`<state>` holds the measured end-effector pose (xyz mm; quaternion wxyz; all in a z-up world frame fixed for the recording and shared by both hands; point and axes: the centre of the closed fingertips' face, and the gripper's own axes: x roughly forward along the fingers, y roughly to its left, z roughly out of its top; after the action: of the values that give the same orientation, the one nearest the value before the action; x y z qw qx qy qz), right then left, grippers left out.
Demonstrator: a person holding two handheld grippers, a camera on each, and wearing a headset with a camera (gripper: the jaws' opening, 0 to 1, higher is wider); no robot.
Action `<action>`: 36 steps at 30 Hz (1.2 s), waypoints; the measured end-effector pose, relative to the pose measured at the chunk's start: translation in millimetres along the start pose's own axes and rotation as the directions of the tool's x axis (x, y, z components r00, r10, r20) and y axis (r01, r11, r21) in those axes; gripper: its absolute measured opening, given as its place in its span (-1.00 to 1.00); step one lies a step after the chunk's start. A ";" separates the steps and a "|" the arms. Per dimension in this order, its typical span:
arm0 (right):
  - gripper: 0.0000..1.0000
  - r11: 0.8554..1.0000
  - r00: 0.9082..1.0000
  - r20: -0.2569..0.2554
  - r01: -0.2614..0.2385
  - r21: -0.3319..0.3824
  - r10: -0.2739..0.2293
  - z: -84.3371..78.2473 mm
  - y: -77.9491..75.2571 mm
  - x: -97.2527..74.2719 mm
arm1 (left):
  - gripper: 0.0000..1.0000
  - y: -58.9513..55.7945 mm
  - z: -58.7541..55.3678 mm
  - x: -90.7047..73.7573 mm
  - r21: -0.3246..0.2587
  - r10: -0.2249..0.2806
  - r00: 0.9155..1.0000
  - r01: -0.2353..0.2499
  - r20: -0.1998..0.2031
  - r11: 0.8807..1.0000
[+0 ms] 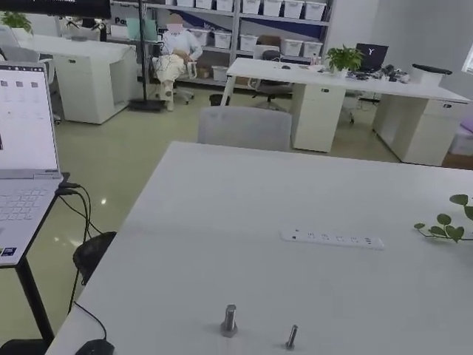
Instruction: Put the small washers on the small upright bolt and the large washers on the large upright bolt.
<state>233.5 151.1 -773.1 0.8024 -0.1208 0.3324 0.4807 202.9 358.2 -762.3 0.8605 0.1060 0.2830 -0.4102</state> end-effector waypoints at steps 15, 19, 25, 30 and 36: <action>0.51 0.999 0.998 -0.052 -0.022 -0.023 0.021 11.2 -13.4 23.8 | 0.76 -2.0 -3.0 9.4 0.000 -0.014 1.000 0.014 -0.011 1.000; 0.48 0.999 0.997 -0.070 -0.024 -0.047 0.021 14.5 -17.0 28.8 | 0.75 -1.4 -3.1 10.7 0.004 -0.016 1.000 0.016 -0.012 1.000; 0.39 0.998 0.995 -0.101 -0.032 -0.061 0.026 13.0 -23.7 38.4 | 0.73 -6.2 -3.0 15.6 0.007 -0.032 0.999 0.032 -0.014 0.999; 0.31 0.995 0.990 -0.132 -0.051 -0.086 0.039 13.6 -24.6 47.9 | 0.74 -7.6 -3.0 16.0 0.001 -0.032 0.999 0.032 -0.006 0.999; 0.20 0.989 0.982 -0.179 -0.079 -0.125 0.056 12.2 -23.0 55.4 | 0.75 -1.3 -4.7 14.7 0.006 -0.014 1.000 0.014 -0.004 1.000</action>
<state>275.7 184.0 -802.8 0.7434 -0.2039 0.3733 0.5162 207.4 349.9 -774.5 0.8568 0.1076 0.2839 -0.4168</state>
